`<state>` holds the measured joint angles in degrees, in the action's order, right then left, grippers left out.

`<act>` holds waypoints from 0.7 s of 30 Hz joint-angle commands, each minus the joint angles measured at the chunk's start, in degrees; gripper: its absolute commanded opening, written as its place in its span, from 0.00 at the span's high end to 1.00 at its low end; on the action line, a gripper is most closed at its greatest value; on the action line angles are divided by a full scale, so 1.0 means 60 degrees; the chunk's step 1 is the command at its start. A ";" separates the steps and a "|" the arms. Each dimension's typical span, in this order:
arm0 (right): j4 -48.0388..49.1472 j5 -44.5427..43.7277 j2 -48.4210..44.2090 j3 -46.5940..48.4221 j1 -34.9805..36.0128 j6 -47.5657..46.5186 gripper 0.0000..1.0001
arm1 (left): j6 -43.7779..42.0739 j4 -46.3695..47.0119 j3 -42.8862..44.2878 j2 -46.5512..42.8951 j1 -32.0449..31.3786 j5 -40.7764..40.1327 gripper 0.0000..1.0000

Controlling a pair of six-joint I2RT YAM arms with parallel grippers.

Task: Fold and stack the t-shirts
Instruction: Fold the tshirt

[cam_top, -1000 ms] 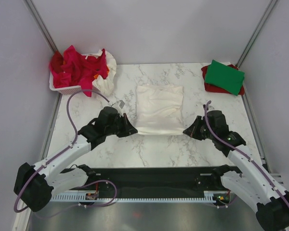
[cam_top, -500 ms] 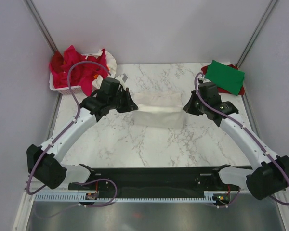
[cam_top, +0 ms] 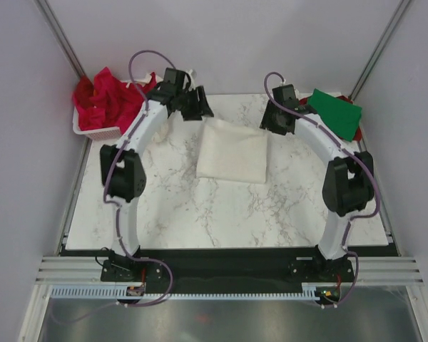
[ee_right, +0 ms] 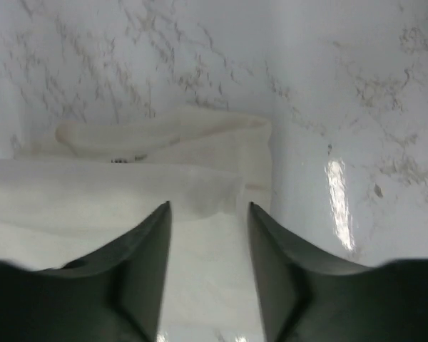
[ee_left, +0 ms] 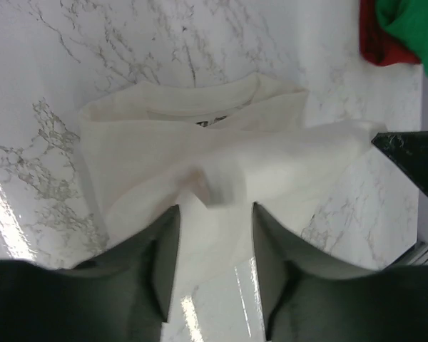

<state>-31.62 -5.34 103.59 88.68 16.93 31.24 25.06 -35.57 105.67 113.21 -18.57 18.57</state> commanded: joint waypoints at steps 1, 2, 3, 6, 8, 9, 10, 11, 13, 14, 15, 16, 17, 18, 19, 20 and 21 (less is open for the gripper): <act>-0.0413 -0.0808 0.1583 0.1738 -0.0447 0.0138 0.38 | -0.0866 -0.1024 0.3872 0.2789 0.0354 0.1094 0.38; -0.0443 -0.0765 0.1906 0.2511 -0.0608 0.0154 0.24 | -0.0851 -0.1682 0.5169 0.3551 0.0399 0.1022 0.32; -0.0748 -0.0765 0.2475 0.2940 -0.0696 0.0183 0.10 | -0.0822 -0.3081 0.6545 0.4443 0.0443 0.1268 0.11; -0.1336 -0.0808 0.2789 0.4115 -0.0785 0.0154 0.07 | -0.0413 -0.3286 0.7995 0.5303 0.0546 0.1608 0.00; -0.1250 -0.0954 0.2483 0.3737 -0.0771 0.0125 0.06 | -0.0368 -0.3358 0.7673 0.4893 0.0517 0.1622 0.00; -0.1061 -0.0970 0.2031 0.3474 -0.0771 0.0110 0.06 | -0.0469 -0.3431 0.7512 0.4732 0.0502 0.1637 0.00; -0.0928 -0.0955 0.1795 0.2775 -0.0800 0.0081 0.05 | -0.0514 -0.3461 0.7105 0.4513 0.0458 0.1622 0.00; -0.0767 -0.0709 0.1531 0.2333 -0.0785 0.0081 0.05 | -0.0529 -0.3475 0.6811 0.4003 0.0443 0.1506 0.00; -0.0036 -0.0138 0.0755 0.0816 -0.0844 0.0110 0.04 | -0.0646 -0.3490 0.5920 0.3371 0.0356 0.1418 0.00; 0.0605 0.0619 0.0317 0.0298 -0.0873 0.0110 0.03 | -0.0719 -0.3476 0.5595 0.2701 0.0312 0.1185 0.00; 0.0930 0.1163 0.0197 -0.0186 -0.0902 0.0095 0.02 | -0.0908 -0.3476 0.5244 0.2361 0.0268 0.1023 0.00; 0.1194 0.1648 0.0109 -0.1003 -0.1018 0.0052 0.02 | -0.1011 -0.3476 0.4515 0.2024 0.0209 0.0891 0.00; 0.1473 0.2116 0.0021 -0.1374 -0.1107 0.0066 0.02 | -0.1070 -0.3461 0.4116 0.1615 0.0165 0.0629 0.00; 0.2113 0.3180 0.0020 -0.1740 -0.1224 0.0066 0.02 | -0.1187 -0.3461 0.3750 0.0929 0.0165 0.0510 0.00; 0.2439 0.3582 0.0049 -0.2382 -0.1384 0.0095 0.02 | -0.1261 -0.3461 0.2949 0.0516 0.0136 0.0451 0.00; 0.2718 0.4036 0.0107 -0.2649 -0.1487 0.0182 0.02 | -0.1305 -0.3359 0.2491 0.0149 0.0121 0.0320 0.00; 0.3286 0.4403 0.0224 -0.2869 -0.1575 0.0212 0.02 | -0.1421 -0.3271 0.2022 -0.0681 0.0106 0.0246 0.00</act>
<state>-22.09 8.82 103.66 76.16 9.61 31.79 20.71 -55.22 122.85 120.70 -17.56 22.35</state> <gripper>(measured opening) 0.980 0.994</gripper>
